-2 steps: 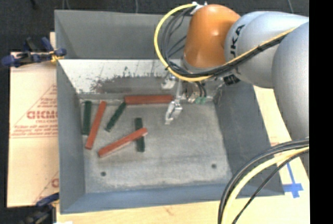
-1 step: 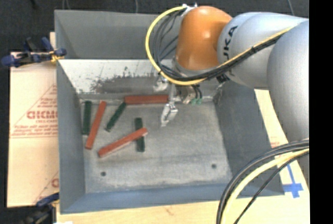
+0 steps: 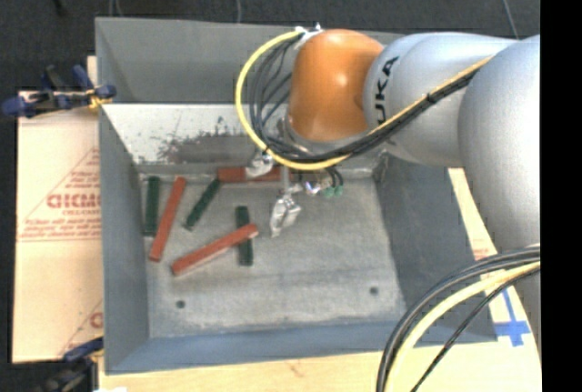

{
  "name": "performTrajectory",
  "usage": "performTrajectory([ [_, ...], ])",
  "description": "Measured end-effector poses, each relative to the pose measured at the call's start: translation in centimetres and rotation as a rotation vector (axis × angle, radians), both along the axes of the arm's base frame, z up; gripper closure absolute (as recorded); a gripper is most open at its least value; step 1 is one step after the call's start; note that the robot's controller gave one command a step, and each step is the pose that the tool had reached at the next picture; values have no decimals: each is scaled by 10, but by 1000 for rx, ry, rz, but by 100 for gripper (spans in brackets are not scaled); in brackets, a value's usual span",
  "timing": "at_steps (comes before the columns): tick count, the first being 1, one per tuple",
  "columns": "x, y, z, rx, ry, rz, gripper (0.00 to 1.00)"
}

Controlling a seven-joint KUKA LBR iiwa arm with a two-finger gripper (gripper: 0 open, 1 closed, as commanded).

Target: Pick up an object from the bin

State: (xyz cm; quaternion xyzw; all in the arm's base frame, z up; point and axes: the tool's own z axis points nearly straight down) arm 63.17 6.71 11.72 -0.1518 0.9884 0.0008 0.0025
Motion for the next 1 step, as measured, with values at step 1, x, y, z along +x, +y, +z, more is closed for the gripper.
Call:
performTrajectory([
  [1,4,20,-36,-7,6,151,100],
])
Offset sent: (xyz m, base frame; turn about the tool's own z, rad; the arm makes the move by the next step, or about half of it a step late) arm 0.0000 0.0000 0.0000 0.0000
